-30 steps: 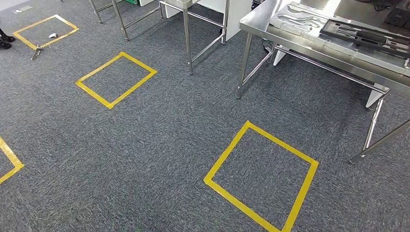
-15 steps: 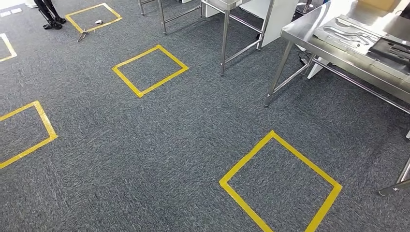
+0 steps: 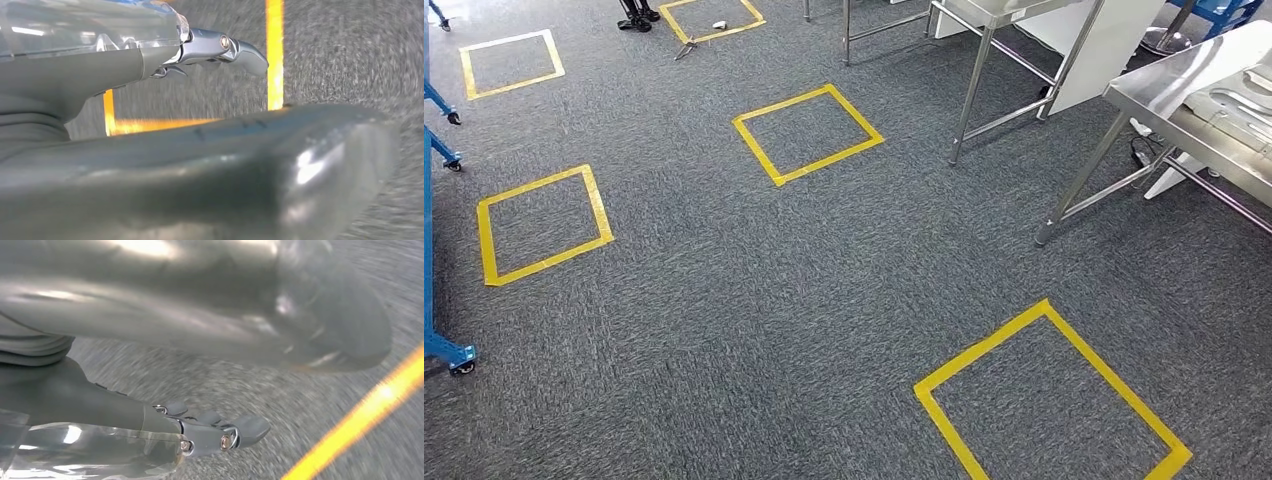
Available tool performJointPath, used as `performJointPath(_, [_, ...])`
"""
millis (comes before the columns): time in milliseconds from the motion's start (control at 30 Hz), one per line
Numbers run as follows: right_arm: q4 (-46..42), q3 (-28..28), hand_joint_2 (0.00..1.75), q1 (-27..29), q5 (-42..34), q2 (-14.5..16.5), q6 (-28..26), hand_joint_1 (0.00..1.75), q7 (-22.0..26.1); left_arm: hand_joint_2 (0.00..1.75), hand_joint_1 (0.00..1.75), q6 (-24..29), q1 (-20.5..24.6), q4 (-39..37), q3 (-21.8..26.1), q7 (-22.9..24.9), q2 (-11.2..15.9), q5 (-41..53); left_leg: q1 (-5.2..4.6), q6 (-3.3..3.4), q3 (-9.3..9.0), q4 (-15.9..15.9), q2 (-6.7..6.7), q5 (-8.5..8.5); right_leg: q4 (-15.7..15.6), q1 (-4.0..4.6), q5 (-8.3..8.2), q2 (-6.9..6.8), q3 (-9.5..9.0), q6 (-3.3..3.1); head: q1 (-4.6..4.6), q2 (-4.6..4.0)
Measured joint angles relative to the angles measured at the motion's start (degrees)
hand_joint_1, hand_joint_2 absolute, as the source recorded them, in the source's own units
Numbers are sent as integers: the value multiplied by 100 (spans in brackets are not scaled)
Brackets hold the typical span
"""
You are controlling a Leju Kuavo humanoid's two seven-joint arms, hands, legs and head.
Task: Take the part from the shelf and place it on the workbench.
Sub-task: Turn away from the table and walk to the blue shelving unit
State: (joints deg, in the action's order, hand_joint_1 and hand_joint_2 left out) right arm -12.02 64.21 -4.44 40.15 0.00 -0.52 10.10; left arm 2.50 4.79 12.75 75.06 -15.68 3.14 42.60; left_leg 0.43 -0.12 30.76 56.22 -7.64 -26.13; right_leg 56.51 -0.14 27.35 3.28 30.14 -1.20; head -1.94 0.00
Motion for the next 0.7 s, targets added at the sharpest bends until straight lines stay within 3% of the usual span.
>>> performJointPath(67, [-1, 326, 0, -47, -420, 27, 87, 0, 133, 0, 0, -21, 21, 8, 316, -62, 26, -263, -10, -49, 86, 167, 229, -118, -110, -32, -39, -136, -54, -38, -2, 0])
performJointPath(133, [-3, 647, 0, -59, -671, 55, 147, 0, 208, 0, 0, -9, 72, 14, 574, -105, 36, -418, -1, -97, 387, 773, 580, -458, -165, -39, -49, -307, -90, -72, -4, 0])
performJointPath(200, [-3, 874, 0, -59, -733, 72, 175, 0, 227, 0, 0, -1, 111, 16, 757, -118, 41, -466, 41, -164, 753, 1487, 689, -743, -155, -36, -29, -486, -91, -72, -5, 0])
performJointPath(233, [-3, 954, 0, -60, -743, 80, 184, 0, 230, 0, 0, 1, 112, 16, 822, -119, 43, -475, 63, -196, 824, 1622, 709, -740, -146, -38, -16, -566, -92, -60, -5, 0])
performJointPath(267, [-2, 1017, 0, -64, -747, 92, 192, 0, 231, 0, 0, 2, 108, 16, 877, -119, 45, -480, 85, -223, 775, 1522, 735, -625, -131, -44, 1, -641, -97, -42, -5, 0])
performJointPath(333, [-2, 1108, 0, -72, -747, 112, 197, 0, 232, 0, 0, 15, 109, 18, 953, -121, 50, -491, 116, -253, 388, 762, 913, -243, -75, -54, 58, -783, -115, 15, -5, 0])
performJointPath(400, [-4, 1171, 0, -85, -744, 118, 187, 0, 231, 0, 0, 49, 127, 19, 1013, -119, 51, -510, 105, -208, 87, 172, 1083, -29, -12, -39, 122, -895, -131, 91, -5, 0])
performJointPath(433, [-6, 1193, 0, -98, -734, 119, 176, 0, 225, 0, 0, 65, 130, 19, 1037, -114, 50, -507, 91, -166, 53, 89, 1105, -17, 6, -26, 139, -938, -137, 127, -4, 0])
performJointPath(500, [-6, 1218, 0, -135, -683, 128, 139, 0, 206, 0, 0, 73, 119, 20, 1061, -98, 46, -476, 75, -77, 79, 104, 986, -1, 4, -25, 147, -1014, -153, 192, -4, 0])
performJointPath(533, [-5, 1223, 0, -151, -639, 136, 119, 0, 186, 0, 0, 62, 112, 20, 1064, -89, 40, -446, 79, -38, 86, 92, 931, 15, 30, -39, 181, -977, -152, 226, -3, 0])
performJointPath(600, [-4, 1224, 0, -154, -536, 153, 95, 0, 147, 0, 0, 29, 121, 19, 1059, -62, 26, -356, 95, 34, 98, 64, 818, 52, 348, -73, 423, -719, -20, 275, -3, 0])
performJointPath(633, [-3, 1224, 0, -144, -486, 159, 92, 0, 126, 0, 0, 16, 131, 19, 1051, -40, 17, -291, 92, 57, 113, 61, 762, 65, 691, -84, 624, -544, 140, 286, -3, 0])
performJointPath(700, [-3, 1213, 0, -117, -388, 169, 86, 0, 86, 0, 0, 10, 145, 19, 1005, 26, -3, -143, 71, 84, 145, 62, 628, 80, 1469, -80, 955, -379, 534, 283, -3, 0])
